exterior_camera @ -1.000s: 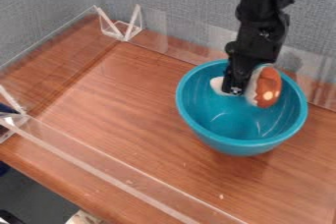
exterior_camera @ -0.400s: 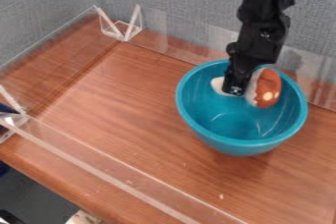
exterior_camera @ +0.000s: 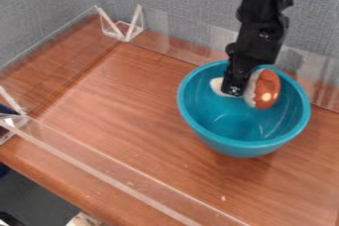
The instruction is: Put the mushroom in the blue bowl
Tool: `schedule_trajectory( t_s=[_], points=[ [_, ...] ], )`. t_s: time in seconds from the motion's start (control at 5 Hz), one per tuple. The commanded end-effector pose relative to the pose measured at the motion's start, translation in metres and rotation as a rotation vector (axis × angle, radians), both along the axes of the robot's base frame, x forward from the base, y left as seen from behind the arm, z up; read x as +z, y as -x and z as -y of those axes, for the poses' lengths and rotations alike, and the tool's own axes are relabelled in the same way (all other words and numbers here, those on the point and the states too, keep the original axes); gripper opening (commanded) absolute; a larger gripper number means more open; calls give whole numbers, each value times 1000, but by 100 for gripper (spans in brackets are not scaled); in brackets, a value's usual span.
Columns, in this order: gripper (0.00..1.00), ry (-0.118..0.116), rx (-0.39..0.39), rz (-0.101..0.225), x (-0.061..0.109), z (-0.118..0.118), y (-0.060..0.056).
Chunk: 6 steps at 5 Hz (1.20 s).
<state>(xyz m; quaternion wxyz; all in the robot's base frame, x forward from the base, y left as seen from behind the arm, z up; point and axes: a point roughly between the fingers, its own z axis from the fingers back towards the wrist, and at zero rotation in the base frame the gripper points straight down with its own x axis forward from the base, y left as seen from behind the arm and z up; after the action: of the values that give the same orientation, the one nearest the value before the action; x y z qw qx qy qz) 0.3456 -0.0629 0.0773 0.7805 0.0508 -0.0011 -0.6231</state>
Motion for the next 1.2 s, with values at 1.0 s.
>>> schedule_trajectory(
  t_s=[1.0],
  points=[
    [0, -13, -31, 42, 10, -7, -17]
  ],
)
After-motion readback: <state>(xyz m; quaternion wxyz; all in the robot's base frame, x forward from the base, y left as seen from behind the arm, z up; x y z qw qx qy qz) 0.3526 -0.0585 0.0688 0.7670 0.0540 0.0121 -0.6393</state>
